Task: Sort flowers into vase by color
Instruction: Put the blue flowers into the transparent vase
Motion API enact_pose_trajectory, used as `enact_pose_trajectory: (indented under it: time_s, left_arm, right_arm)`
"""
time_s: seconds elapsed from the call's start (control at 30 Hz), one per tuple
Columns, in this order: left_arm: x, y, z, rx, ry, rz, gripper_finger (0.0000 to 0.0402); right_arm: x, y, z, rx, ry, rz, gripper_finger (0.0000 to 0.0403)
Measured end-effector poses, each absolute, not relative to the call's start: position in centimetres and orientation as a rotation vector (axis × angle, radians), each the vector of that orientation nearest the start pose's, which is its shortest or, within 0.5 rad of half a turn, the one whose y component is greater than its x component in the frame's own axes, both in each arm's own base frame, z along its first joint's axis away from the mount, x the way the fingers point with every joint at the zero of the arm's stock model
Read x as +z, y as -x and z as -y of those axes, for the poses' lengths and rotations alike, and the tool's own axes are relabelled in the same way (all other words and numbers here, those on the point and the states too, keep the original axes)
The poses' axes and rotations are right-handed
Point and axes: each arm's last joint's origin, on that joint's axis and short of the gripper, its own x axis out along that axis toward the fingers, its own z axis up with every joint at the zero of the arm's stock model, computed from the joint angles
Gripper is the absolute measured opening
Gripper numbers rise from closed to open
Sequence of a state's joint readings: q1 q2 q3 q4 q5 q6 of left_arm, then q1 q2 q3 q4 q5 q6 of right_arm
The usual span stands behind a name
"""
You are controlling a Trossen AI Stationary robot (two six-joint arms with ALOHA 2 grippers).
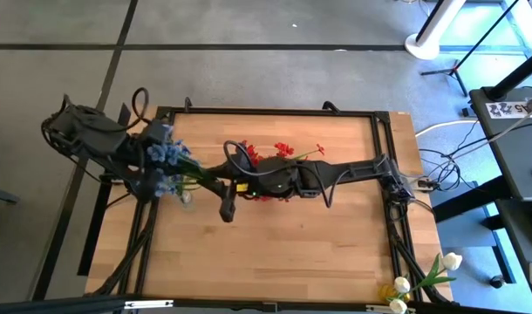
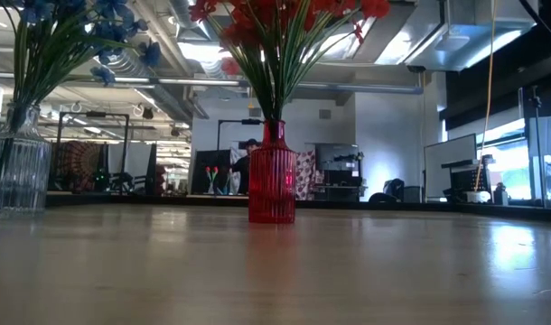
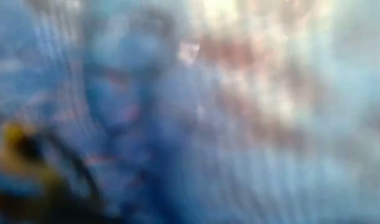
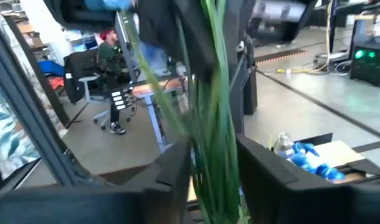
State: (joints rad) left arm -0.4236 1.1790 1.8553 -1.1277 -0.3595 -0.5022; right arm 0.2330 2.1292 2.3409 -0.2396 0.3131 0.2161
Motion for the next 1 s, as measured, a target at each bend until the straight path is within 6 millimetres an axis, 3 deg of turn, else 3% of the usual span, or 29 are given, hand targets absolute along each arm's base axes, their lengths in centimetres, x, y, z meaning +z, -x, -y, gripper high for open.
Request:
enact_pose_trajectory:
  time_s: [0.2,0.33,0.43,0.57,0.67,0.77,0.87,1.0]
  left_arm:
    - [51.2,-15.0,5.7,0.005,0.31,-0.366,0.0017]
    - [51.6,-13.9,5.3,-0.026,0.302,-0.349,0.0042]
    - [52.9,-11.7,4.3,-0.039,0.326,-0.287,0.0078]
    - [54.5,-7.2,2.2,-0.061,0.332,-0.213,0.0121]
    - [54.6,-3.7,0.6,-0.049,0.346,-0.184,0.014]
    - [54.1,-1.9,-0.4,0.006,0.364,-0.133,0.0144]
    - [53.3,-3.1,0.1,0.025,0.326,-0.101,0.0142]
    - [52.4,-7.5,2.1,-0.009,0.226,0.003,0.0141]
  right_arm:
    - [43.4,-47.2,-10.1,-0.079,-0.216,-0.027,0.0023]
    - [43.9,-47.1,-10.2,-0.075,-0.205,0.009,0.0019]
    - [44.7,-46.6,-10.4,-0.068,-0.213,0.041,0.0011]
    - [46.0,-45.8,-10.9,-0.051,-0.226,0.093,0.0013]
    - [48.0,-44.4,-11.3,-0.06,-0.218,0.188,0.0011]
    - [50.4,-42.9,-11.6,-0.066,-0.193,0.348,0.0007]
    - [51.8,-42.2,-11.6,-0.066,-0.188,0.487,0.0011]
    - [52.3,-42.0,-10.8,-0.11,-0.183,0.552,0.0006]
